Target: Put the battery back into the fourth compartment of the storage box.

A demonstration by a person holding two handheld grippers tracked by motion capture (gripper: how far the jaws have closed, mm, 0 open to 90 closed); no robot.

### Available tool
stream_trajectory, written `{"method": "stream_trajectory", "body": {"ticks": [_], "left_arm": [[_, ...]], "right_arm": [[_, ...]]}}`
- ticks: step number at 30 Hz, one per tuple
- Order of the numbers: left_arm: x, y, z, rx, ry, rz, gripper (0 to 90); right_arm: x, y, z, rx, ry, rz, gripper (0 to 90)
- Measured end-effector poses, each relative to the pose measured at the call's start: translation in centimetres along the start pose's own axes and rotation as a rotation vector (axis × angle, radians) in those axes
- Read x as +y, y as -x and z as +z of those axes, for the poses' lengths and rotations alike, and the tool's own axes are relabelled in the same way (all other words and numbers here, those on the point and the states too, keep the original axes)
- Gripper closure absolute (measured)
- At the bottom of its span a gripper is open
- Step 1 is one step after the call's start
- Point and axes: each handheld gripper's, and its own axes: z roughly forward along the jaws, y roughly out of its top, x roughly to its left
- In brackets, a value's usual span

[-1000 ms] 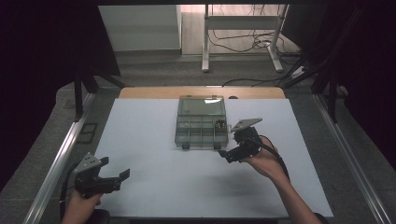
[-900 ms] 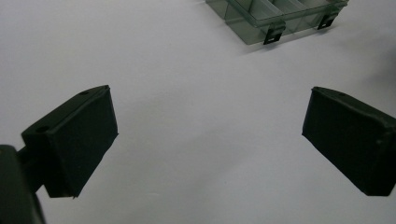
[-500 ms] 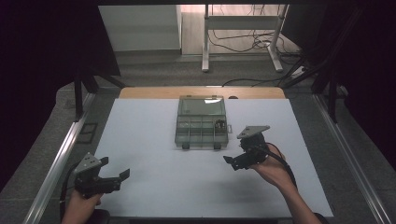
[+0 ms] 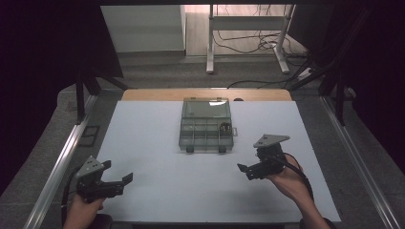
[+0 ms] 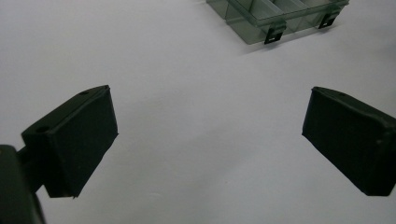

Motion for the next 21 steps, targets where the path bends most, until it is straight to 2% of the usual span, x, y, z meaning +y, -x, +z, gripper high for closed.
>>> {"method": "stream_trajectory", "body": {"ticks": [16,21], "left_arm": [[0.0,0.0,0.0,0.002,0.0,0.003,4.0],[0.0,0.1,0.0,0.004,0.001,0.003,4.0]], "right_arm": [[-2.0,0.7,-1.8,-0.051,0.005,0.02,0.0],[-2.7,1.0,-2.4,-0.062,0.008,0.04,0.0]]}}
